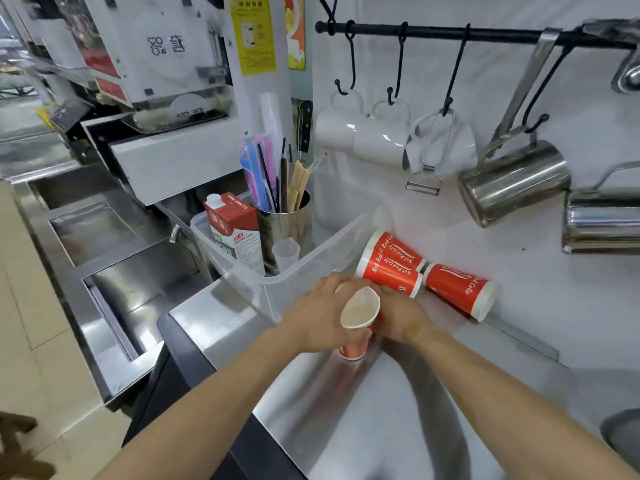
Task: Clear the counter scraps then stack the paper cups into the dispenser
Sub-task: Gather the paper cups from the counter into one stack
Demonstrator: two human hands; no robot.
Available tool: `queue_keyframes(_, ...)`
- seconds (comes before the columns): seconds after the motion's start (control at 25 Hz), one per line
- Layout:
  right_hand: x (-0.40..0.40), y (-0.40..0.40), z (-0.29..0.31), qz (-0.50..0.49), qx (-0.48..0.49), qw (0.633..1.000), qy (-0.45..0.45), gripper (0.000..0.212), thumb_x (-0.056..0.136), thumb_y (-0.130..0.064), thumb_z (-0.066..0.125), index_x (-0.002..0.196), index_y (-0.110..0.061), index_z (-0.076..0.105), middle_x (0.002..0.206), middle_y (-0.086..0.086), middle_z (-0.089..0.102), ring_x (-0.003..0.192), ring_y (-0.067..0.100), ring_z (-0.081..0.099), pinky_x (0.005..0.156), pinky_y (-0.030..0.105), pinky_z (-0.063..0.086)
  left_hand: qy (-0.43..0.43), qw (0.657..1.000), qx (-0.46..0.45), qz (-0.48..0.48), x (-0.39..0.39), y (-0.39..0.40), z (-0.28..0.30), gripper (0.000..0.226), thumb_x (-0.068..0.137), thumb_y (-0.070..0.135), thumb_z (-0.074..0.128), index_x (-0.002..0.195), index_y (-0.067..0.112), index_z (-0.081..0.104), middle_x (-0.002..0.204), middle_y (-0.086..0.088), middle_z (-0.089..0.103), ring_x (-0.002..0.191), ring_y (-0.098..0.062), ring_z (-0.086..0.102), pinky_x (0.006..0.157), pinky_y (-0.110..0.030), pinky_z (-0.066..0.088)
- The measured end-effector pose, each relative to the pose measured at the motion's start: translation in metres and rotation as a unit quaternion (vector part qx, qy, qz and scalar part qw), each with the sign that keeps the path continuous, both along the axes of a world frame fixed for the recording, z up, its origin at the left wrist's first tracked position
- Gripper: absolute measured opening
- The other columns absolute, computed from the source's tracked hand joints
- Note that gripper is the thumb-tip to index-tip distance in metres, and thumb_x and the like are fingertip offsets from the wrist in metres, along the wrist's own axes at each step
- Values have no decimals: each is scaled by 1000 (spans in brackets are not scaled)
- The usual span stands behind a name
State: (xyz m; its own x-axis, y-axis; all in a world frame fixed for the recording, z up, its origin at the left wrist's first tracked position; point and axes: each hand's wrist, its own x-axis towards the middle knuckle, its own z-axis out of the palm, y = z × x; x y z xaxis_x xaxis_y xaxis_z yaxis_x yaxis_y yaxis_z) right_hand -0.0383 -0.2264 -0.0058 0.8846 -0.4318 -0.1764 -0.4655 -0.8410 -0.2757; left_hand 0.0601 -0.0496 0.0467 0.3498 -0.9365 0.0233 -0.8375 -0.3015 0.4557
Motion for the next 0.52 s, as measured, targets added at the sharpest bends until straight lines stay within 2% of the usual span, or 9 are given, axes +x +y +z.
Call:
queue_keyframes(0.08,-2,3,-1,-15,2,1000,-11,83,77,-51,71,148,-35,31,142,-1,54,125,23,57,103,45,47,5,1000,-1,6,-1,5,2,80,71,64,63,139,55,22,144,10,31,132,-15,39,99,-41,46)
queue_keyframes(0.16,-11,4,0,-41,31,998,-32,89,70,-46,77,146,-34,32,141,1,55,121,25,59,99,45,49,19,1000,-9,14,-1,13,4,80,71,65,60,140,55,20,142,12,31,130,-15,41,98,-40,46)
queue_keyframes(0.32,-56,5,0,-92,93,990,-55,94,67,-37,79,142,-34,23,138,0,52,117,24,59,95,43,52,110,990,-77,53,-3,42,3,75,70,65,60,137,57,29,135,17,34,121,-9,46,97,-34,46)
queue_keyframes(0.44,-103,13,1,-131,153,975,-94,91,65,-35,82,132,-43,21,128,-8,54,112,16,59,91,39,55,233,956,-154,86,-9,66,2,69,70,62,63,133,54,38,135,14,40,121,-10,48,98,-34,49)
queue_keyframes(0.52,-134,22,5,-152,182,964,-120,91,61,-37,84,125,-54,21,122,-15,53,106,10,60,82,31,55,304,926,-199,104,-15,78,3,71,69,61,64,135,47,42,136,9,43,124,-14,49,97,-36,51)
